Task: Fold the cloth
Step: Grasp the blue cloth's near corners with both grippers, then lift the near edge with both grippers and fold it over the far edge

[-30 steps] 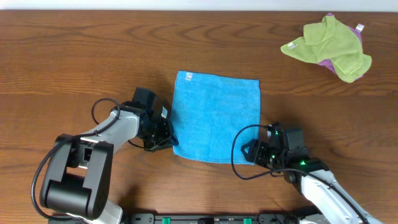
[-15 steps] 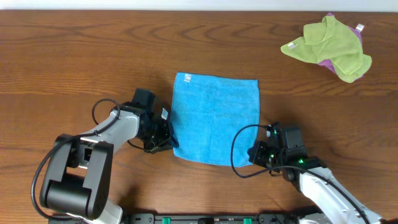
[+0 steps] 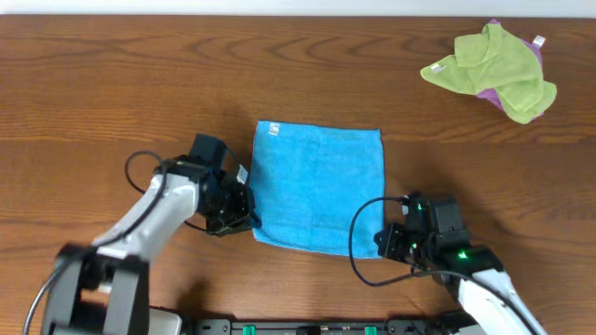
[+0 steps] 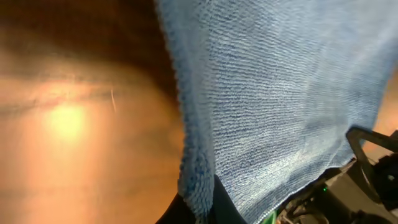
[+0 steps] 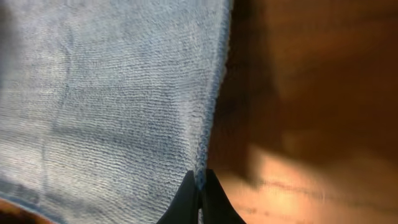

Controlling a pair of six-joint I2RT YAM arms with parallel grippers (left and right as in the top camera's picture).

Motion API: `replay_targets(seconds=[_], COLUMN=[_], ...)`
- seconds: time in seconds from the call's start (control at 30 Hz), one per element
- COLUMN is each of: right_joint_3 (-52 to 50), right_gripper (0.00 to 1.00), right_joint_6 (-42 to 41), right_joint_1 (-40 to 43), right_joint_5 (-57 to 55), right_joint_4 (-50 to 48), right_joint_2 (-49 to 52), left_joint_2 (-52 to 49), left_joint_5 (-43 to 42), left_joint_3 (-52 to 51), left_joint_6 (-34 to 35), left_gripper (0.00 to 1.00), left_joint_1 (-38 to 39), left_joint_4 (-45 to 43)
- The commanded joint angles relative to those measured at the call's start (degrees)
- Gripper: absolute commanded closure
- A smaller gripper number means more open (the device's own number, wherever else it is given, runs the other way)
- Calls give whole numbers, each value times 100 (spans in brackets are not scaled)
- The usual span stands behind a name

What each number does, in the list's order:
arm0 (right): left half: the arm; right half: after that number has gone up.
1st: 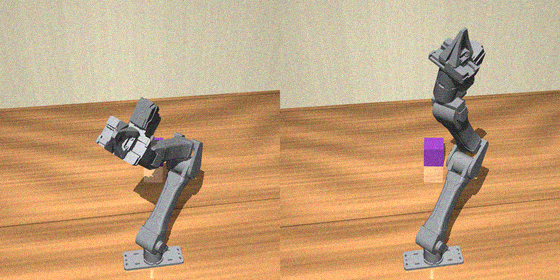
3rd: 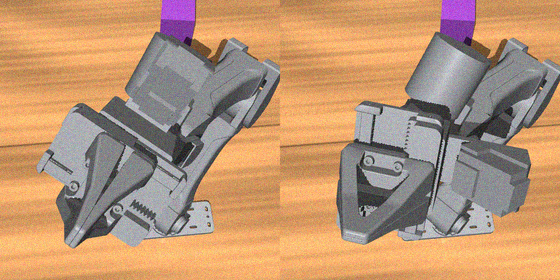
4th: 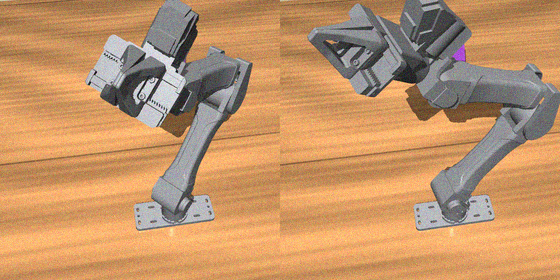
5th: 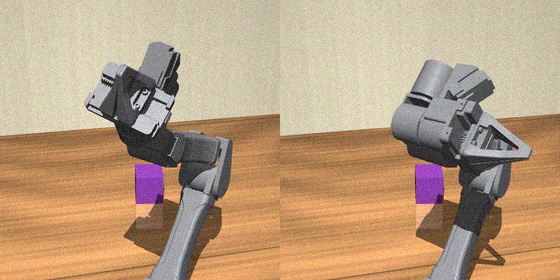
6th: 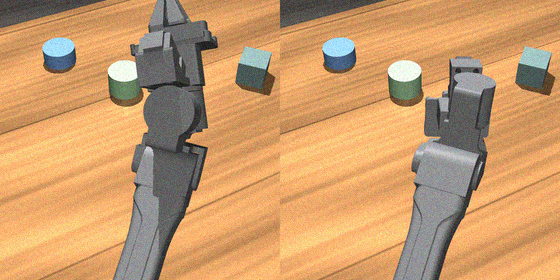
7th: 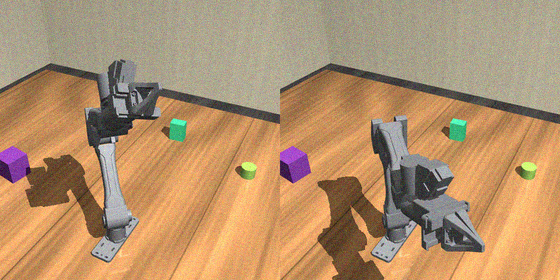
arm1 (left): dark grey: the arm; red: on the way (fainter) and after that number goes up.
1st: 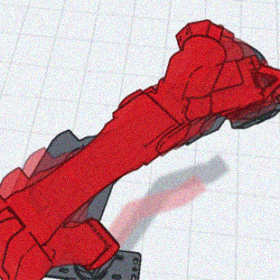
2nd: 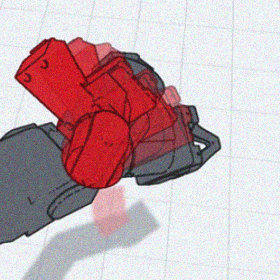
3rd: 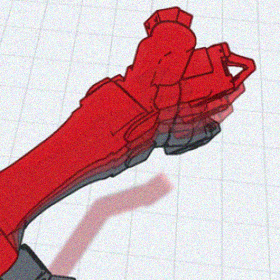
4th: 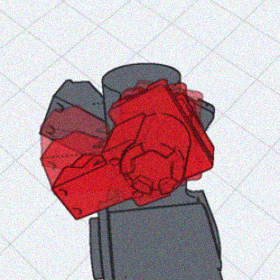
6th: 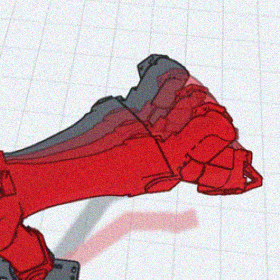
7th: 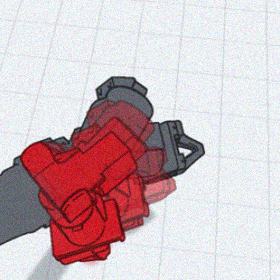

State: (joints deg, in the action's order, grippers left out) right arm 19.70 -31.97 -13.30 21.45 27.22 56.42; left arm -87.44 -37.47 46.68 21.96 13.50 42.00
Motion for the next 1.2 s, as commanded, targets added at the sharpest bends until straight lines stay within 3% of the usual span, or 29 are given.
replay_targets(seconds=[0.0, 0.23, 0.47, 0.8, 1.17], right_joint_3=[94, 192, 323, 651, 2063], right_gripper=[99, 99, 99, 99, 99], right_joint_6=[70, -146, -144, 26, 898], right_joint_1=[26, 26, 26, 26, 26], right_joint_5=[74, 79, -345, -715, -1196], right_joint_4=[157, 179, -619, -2072, -2105], right_joint_2=[-415, -1130, -940, 675, 2507], left_joint_2=[363, 750, 765, 603, -372], left_joint_5=[190, 212, 212, 1003, 1137], left_joint_3=[33, 31, 33, 33, 33], left_joint_6=[-129, 133, 772, 1604, 1878], left_gripper=[94, 94, 94, 95, 94], left_joint_1=[-39, -35, -35, -35, -42], left_joint_4=[227, 330, -595, -2367, -4096])
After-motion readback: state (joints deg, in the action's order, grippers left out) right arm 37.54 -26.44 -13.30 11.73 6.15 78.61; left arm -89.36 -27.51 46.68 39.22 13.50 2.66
